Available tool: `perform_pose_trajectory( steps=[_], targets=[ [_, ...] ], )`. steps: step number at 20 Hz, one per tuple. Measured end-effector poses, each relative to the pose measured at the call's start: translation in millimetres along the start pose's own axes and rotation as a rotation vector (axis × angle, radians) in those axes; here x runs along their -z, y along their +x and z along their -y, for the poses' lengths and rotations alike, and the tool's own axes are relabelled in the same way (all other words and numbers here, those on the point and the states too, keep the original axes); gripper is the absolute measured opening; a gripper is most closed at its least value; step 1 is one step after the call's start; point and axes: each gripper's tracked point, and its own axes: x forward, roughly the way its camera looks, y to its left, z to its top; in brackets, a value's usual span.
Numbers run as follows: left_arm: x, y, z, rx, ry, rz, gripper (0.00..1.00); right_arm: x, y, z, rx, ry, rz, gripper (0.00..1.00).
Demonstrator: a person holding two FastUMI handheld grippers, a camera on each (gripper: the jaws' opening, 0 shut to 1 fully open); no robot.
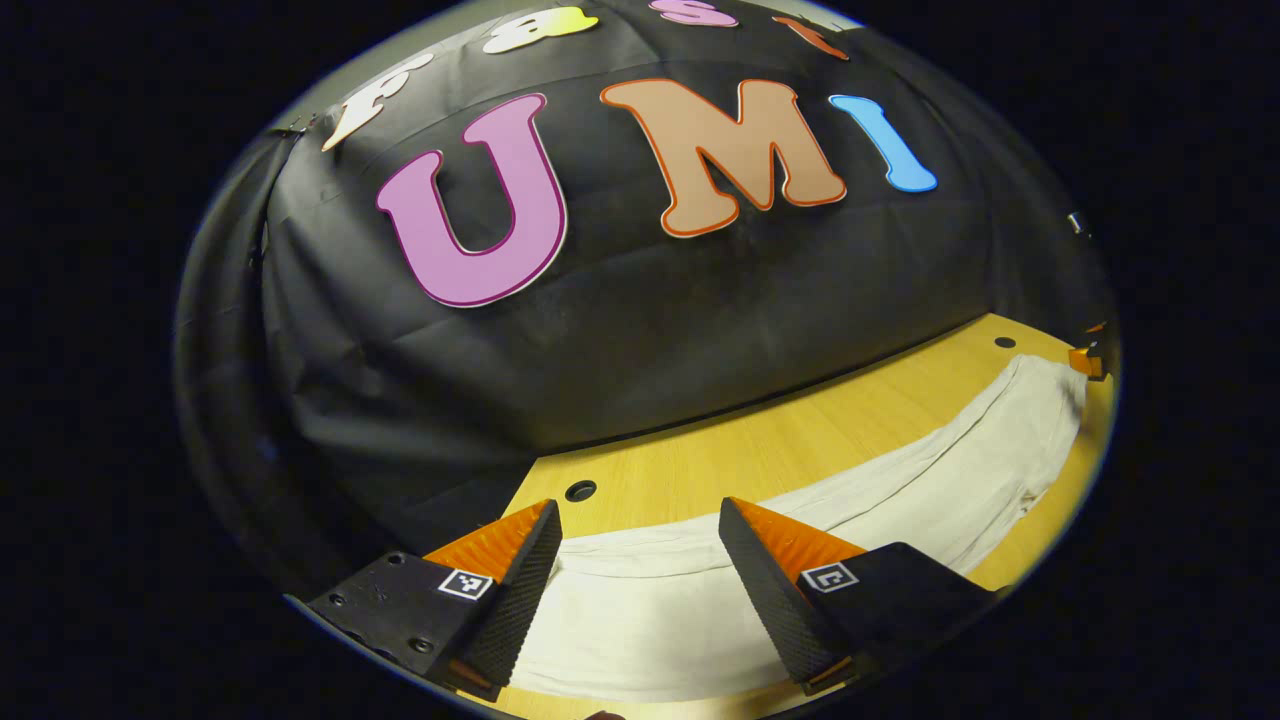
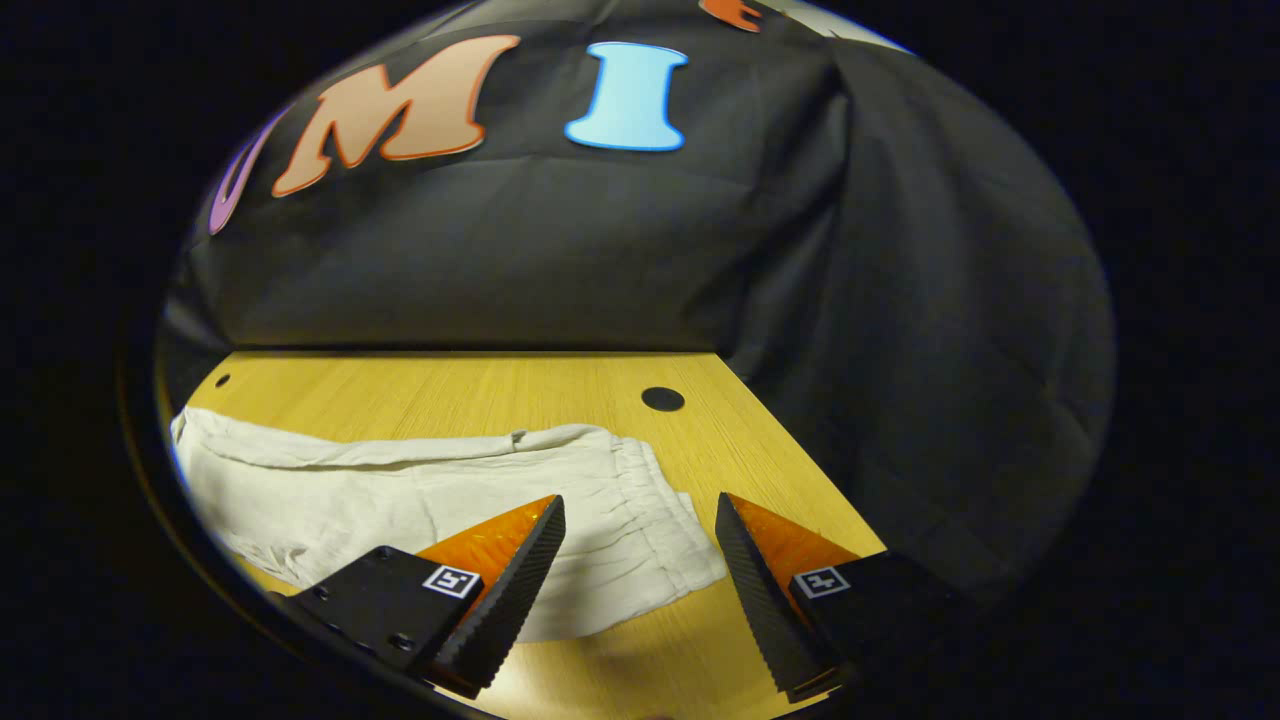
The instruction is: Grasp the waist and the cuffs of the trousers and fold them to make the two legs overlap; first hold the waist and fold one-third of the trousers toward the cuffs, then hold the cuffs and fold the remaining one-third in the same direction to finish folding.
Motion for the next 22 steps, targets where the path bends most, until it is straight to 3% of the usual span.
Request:
perform_pose_trajectory(
  steps=[6, 8, 12, 15, 16, 18, 20, 22],
  targets=[
    [-4.5, -27.9, 19.5, 0.009, -0.037, 0.007, 0.95, 32.5, 10.4, 28.1, 0.031, 0.246, -0.124, 0.98],
    [-2.2, -34.6, 21.1, 0.000, -0.046, -0.001, 0.95, 46.9, 14.4, 27.8, 0.025, 0.315, -0.170, 0.95],
    [-0.2, -47.9, 19.1, -0.027, -0.054, -0.012, 0.95, 58.9, 24.2, 20.3, -0.004, 0.460, -0.239, 0.98],
    [-0.1, -61.3, 14.5, -0.061, -0.049, -0.017, 0.96, 61.1, 31.6, 18.0, -0.013, 0.559, -0.260, 0.92],
    [-1.0, -66.0, 13.3, -0.077, -0.049, -0.016, 0.95, 62.4, 33.1, 18.3, -0.019, 0.572, -0.277, 0.95],
    [1.0, -77.4, 10.1, -0.110, -0.054, -0.022, 0.95, 64.2, 32.0, 26.6, -0.013, 0.546, -0.287, 0.70],
    [0.7, -91.1, 8.4, -0.148, -0.056, -0.017, 0.96, 65.1, 35.0, 22.4, -0.051, 0.545, -0.296, 0.47],
    [2.2, -102.7, 7.3, -0.176, -0.060, -0.020, 0.96, 58.1, 38.8, 16.3, -0.090, 0.530, -0.290, 0.19]
  ],
)
